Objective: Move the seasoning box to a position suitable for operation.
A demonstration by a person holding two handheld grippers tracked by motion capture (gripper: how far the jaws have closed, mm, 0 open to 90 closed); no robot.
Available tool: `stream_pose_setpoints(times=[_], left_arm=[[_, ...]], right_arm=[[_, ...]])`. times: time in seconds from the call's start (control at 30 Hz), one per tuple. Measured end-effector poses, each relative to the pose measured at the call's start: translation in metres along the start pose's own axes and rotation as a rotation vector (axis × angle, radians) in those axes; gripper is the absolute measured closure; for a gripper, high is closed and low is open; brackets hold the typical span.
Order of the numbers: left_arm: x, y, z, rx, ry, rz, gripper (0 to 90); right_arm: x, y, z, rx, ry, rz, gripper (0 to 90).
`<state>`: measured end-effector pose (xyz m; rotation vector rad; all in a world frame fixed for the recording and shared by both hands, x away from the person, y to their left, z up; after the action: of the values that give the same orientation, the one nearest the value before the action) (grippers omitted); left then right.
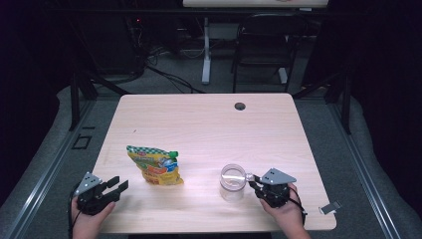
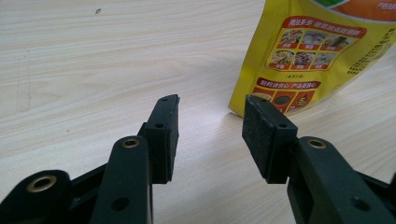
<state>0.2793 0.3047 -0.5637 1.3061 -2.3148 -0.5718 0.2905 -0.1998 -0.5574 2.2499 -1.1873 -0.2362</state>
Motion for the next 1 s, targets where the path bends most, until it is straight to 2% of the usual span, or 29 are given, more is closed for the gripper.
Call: stream_pose_setpoints(times=[0.2,0.5,0.63,0.67,0.7,0.73,0.93,1.0], left_arm=[[0.000,0.000,0.000,0.001,-0.004,0.002,56.1],[-0.001,0.002,0.002,0.006,0.005,-0.006,56.0],[0.000,0.001,0.002,0.001,0.003,-0.006,55.9],[0.000,0.001,0.001,0.003,0.001,-0.005,55.8],[0.000,0.001,0.001,0.010,0.002,-0.003,55.6],[0.000,0.002,0.001,0.015,0.004,-0.003,55.4],[-0.001,0.001,-0.001,0.021,0.016,0.007,55.4],[-0.001,0.000,-0.002,0.024,0.013,0.013,55.5]], right_arm=[[-0.005,-0.001,-0.002,0.003,0.016,-0.026,76.9],[0.002,-0.007,0.000,0.005,-0.061,-0.027,76.2],[0.004,-0.007,0.001,0.011,-0.098,-0.026,71.7],[0.005,-0.006,0.000,0.016,-0.112,-0.026,70.3],[0.006,-0.002,0.000,0.019,-0.146,-0.045,68.6],[0.006,0.000,0.000,0.023,-0.154,-0.049,68.6],[0.005,0.015,0.000,0.040,-0.128,-0.040,69.0],[0.005,0.020,0.000,0.029,-0.149,-0.047,69.4]])
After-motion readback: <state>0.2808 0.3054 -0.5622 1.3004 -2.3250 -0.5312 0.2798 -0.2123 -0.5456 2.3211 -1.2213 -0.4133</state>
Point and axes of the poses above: each handheld gripper's, and its own axes: y roughly backward along the jaws, z roughly out of its underside, x roughly to its right, the point moved 2 cm from there along -y, roughly forward along the jaws, and after that the axes turned 3 degrees about z, right-handed, at the moved point
